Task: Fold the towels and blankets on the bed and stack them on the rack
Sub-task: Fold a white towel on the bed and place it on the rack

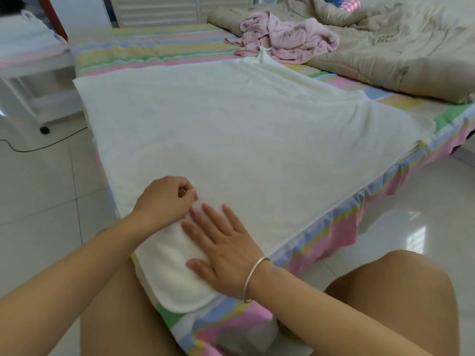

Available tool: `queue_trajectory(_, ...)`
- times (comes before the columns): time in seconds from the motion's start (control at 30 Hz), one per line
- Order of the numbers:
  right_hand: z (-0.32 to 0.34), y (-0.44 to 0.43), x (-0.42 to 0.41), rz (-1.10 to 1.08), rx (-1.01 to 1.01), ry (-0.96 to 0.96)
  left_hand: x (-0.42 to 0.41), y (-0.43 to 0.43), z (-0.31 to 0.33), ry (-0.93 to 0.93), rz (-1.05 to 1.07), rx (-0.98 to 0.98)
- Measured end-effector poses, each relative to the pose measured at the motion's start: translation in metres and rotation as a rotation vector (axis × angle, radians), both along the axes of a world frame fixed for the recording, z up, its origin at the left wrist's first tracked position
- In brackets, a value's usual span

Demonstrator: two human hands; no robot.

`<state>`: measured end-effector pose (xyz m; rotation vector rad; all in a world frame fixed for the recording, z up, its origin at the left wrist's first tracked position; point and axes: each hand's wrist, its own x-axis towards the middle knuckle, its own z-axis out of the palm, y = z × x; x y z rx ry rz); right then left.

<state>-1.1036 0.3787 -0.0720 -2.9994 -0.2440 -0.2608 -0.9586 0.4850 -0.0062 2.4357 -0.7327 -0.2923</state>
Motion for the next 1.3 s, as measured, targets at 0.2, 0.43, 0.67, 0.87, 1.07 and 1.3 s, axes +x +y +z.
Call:
queue_trajectory(0.2, 0.034, -0.005, 0.007, 0.18, 0.383, -0.078, 0.025, 0.017, 0.005, 0.018, 0.074, -0.066)
queue_trajectory(0.43, 0.045, -0.057, 0.096, -0.443, 0.134, 0.126, 0.106, -0.035, 0.023, -0.06, -0.049, -0.085)
queue_trajectory(0.67, 0.024, -0.006, 0.142, -0.117, 0.048, 0.105, 0.216, -0.085, 0.023, -0.132, -0.215, 0.124)
queue_trajectory(0.87, 0.022, -0.015, 0.193, -0.351, 0.031, 0.164, 0.252, -0.089, -0.001, 0.04, -0.428, 0.236)
queue_trajectory(1.07, 0.009, 0.047, 0.177, -0.241, 0.054, 0.17, 0.257, -0.073, -0.016, 0.163, -0.572, 0.146)
queue_trajectory(1.3, 0.027, 0.1, 0.191, -0.253, 0.176, 0.017, 0.291, -0.032, 0.0, 0.123, -0.651, -0.081)
